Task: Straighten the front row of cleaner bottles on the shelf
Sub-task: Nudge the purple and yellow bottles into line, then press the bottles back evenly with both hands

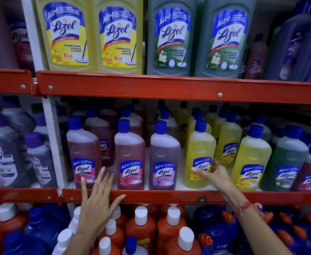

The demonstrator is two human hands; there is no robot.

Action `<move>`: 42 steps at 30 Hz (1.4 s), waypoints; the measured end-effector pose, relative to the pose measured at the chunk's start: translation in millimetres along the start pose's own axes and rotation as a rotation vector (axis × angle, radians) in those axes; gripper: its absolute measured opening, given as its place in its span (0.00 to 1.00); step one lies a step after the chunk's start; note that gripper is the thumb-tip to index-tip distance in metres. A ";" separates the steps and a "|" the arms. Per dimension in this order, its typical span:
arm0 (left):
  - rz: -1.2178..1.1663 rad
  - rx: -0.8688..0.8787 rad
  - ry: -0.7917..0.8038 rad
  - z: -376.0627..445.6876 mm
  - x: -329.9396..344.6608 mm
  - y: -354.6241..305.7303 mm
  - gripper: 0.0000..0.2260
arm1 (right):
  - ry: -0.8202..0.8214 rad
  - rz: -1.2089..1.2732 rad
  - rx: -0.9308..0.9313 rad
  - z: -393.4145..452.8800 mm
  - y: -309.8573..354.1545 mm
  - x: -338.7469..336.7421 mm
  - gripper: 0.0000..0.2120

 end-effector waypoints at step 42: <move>-1.254 -0.646 0.470 10.5 -48.0 -27.1 0.48 | 0.163 0.479 0.120 -99.1 65.2 187.4 0.11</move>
Point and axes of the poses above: each hand's wrist, its own z-axis towards the middle knuckle, its own x-axis out of the palm, y = z × x, the point moved 8 cm from there along z, towards the middle knuckle, and after that the axes turned 11 degrees about -x, right-handed, at the moved point
